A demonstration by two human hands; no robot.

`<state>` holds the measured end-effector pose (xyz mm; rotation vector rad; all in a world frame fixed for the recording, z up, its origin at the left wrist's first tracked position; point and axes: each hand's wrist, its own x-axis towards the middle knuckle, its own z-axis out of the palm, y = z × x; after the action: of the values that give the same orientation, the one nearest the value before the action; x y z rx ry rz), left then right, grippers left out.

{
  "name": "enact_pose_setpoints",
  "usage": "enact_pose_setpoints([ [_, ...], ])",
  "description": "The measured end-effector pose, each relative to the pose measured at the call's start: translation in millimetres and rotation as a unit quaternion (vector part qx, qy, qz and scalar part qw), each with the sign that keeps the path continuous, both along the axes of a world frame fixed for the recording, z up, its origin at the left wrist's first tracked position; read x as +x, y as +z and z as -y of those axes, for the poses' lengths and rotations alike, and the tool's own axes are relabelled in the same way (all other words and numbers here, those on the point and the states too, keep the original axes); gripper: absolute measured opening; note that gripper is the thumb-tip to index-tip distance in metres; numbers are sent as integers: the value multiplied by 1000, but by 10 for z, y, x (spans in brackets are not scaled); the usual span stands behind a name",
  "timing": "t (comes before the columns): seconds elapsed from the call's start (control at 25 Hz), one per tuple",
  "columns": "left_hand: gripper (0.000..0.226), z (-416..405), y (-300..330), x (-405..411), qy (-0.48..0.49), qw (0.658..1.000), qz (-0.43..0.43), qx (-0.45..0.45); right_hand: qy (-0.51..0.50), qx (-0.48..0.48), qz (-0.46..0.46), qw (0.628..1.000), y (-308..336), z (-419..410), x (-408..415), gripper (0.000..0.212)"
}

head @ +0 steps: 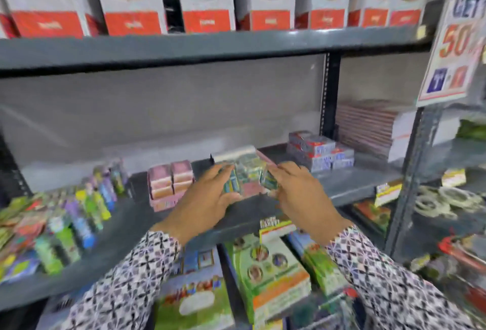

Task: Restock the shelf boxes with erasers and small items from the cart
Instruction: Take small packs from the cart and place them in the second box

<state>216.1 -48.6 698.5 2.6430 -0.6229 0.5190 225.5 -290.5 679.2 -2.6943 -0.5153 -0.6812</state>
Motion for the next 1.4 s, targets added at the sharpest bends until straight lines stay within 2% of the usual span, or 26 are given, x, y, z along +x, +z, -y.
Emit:
enact_pose_setpoints([
  [0.12,69,121,145,550,13,997,-71,23,-36,-79,-45,995,264,-114,494,49],
  [0.32,60,243,86,1041,35,985,-161,46,39,-154,-167,973,335,-165,1088,31],
  [0.4,57,158,10,1042,40,987,-148,43,68,-170,-185,966,273,-66,1116,33],
  [0.48,55,107,-63,946,35,990,-121,65,95,-162,-156,970,215,49,1060,47],
  [0.56,62,138,-110,803,40,983,-133,117,129,-130,-109,977,166,105,978,55],
  [0.64,71,183,-127,708,69,968,-161,178,159,-129,-100,974,95,93,914,58],
  [0.72,68,191,-96,682,86,968,-150,184,166,-140,-115,969,82,80,908,64],
  [0.88,46,254,27,775,75,982,-112,132,177,-128,-150,964,145,68,1021,57],
  [1.04,37,291,167,916,98,973,-126,168,177,-127,-192,957,289,23,1156,44],
  [1.12,37,295,259,1048,97,968,-156,170,175,-83,-212,958,418,11,1334,40],
  [1.16,42,288,275,1143,95,963,-181,178,175,-78,-213,958,447,4,1456,38],
  [1.28,84,261,248,1400,101,915,-279,272,152,-181,-246,940,427,-38,1765,51],
  [1.36,91,252,182,1498,105,887,-324,312,143,-221,-280,923,348,-79,1870,54],
  [1.4,90,250,161,1538,110,883,-331,313,143,-226,-285,920,315,-101,1921,54],
])
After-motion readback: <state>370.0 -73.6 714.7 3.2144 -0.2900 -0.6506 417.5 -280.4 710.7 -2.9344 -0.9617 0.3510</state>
